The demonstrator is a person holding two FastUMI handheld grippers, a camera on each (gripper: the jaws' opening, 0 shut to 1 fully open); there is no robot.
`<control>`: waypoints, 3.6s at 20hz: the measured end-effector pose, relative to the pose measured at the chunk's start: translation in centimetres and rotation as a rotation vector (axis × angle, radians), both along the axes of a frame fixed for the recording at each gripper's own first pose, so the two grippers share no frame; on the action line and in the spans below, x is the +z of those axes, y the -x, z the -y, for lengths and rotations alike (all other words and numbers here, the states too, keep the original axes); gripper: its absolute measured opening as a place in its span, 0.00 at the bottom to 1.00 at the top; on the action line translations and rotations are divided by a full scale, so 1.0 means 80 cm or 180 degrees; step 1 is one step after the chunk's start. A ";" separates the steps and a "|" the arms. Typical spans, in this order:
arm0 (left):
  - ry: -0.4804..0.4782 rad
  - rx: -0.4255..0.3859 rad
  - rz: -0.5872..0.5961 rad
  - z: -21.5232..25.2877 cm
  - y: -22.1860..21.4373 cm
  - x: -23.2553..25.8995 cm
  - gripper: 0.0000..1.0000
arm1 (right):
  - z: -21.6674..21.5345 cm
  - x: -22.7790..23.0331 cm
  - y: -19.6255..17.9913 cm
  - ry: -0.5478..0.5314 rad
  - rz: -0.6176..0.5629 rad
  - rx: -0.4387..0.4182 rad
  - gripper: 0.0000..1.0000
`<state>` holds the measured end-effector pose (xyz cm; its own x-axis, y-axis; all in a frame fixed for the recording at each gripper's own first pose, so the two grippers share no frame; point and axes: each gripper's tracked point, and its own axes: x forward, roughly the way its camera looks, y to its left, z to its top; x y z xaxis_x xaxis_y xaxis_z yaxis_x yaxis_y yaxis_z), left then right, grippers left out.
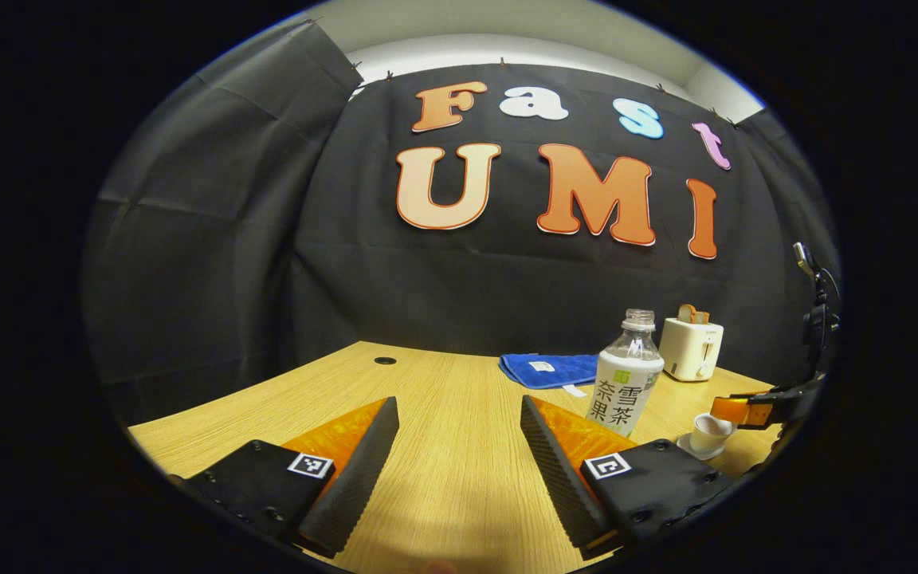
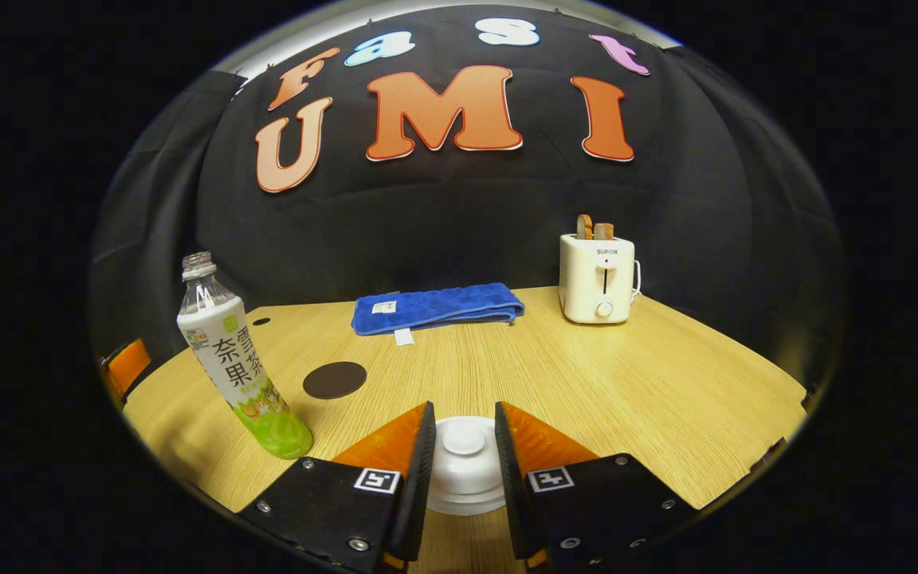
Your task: Open the teacup lid with one hand, grasp the water bottle and pour water into the teacup with the other hand; after pouring, place the water bottle on the coaster and then close the teacup lid.
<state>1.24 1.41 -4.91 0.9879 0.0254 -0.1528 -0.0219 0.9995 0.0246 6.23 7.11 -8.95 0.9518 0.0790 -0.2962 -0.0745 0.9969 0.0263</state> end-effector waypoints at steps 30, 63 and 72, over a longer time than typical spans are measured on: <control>-0.0087 -0.0291 0.0071 0.066 -0.001 0.010 0.99 | 0.148 0.067 0.017 0.0169 0.0203 -0.0496 0.20; -0.0081 -0.0716 -0.0444 0.179 -0.049 -0.095 0.96 | 0.189 0.036 0.031 -0.0031 -0.0025 -0.0533 0.20; -0.0339 -0.0691 -0.0407 0.179 -0.041 -0.079 0.70 | 0.190 0.039 0.030 -0.0046 -0.0011 -0.0519 0.16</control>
<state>4.51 -12.92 -11.21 0.9448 -0.1622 -0.2845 0.2026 0.9721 0.1185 3.80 -8.08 -5.82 0.9514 -0.0722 -0.2994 0.0883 0.9953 0.0408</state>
